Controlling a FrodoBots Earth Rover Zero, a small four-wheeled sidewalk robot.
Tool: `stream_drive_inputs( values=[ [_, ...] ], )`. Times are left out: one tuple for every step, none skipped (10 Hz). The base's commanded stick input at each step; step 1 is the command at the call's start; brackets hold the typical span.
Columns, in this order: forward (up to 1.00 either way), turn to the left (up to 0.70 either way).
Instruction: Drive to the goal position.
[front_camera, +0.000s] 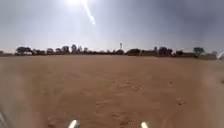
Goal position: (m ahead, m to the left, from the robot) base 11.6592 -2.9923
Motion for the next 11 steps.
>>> stream_drive_inputs(
  values=[
    [0.70, 0.00],
    [0.70, 0.00],
    [0.70, 0.00],
    [0.70, 0.00],
    [0.70, 0.00],
    [0.70, 0.00],
    [0.70, 0.00],
    [0.70, 0.00],
    [0.70, 0.00],
    [0.70, 0.00],
    [0.70, 0.00]
  ],
)
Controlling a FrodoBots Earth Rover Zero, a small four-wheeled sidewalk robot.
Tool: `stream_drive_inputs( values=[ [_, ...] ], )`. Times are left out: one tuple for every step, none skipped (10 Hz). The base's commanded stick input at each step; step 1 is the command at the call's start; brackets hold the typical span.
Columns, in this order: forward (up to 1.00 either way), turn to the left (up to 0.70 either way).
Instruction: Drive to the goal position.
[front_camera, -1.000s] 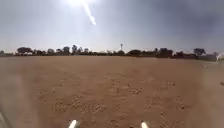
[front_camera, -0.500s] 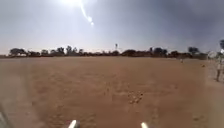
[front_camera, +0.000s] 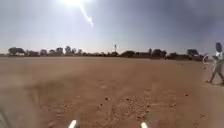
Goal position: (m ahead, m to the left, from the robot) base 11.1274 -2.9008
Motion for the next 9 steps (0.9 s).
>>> stream_drive_inputs(
  values=[
    [0.70, 0.00],
    [0.70, 0.00],
    [0.70, 0.00],
    [0.70, 0.00],
    [0.70, 0.00],
    [0.70, 0.00],
    [0.70, 0.00],
    [0.70, 0.00],
    [0.70, 0.00]
  ],
)
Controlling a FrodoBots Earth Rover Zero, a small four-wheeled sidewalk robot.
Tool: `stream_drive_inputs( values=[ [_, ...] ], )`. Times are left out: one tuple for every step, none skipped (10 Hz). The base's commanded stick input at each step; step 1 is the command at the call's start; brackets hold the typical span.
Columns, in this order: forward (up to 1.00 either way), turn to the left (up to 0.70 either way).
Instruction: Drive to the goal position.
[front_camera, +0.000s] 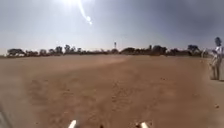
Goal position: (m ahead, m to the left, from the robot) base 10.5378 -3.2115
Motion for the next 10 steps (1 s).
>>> stream_drive_inputs(
  values=[
    [0.70, 0.00],
    [0.70, 0.00],
    [0.70, 0.00],
    [0.70, 0.00],
    [0.70, 0.00],
    [0.70, 0.00],
    [0.70, 0.00],
    [0.70, 0.00],
    [0.70, 0.00],
    [0.70, 0.00]
  ],
)
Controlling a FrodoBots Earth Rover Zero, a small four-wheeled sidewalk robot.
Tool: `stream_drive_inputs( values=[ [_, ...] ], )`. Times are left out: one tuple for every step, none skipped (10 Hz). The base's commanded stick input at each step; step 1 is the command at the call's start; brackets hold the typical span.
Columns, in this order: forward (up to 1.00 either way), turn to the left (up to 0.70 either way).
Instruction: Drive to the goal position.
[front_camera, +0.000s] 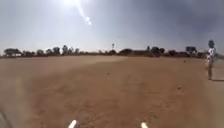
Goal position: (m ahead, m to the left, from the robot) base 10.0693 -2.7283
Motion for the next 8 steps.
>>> stream_drive_inputs(
  values=[
    [0.70, 0.00],
    [0.70, 0.00],
    [0.70, 0.00],
    [0.70, 0.00],
    [0.70, 0.00],
    [0.70, 0.00],
    [0.70, 0.00],
    [0.70, 0.00]
  ],
)
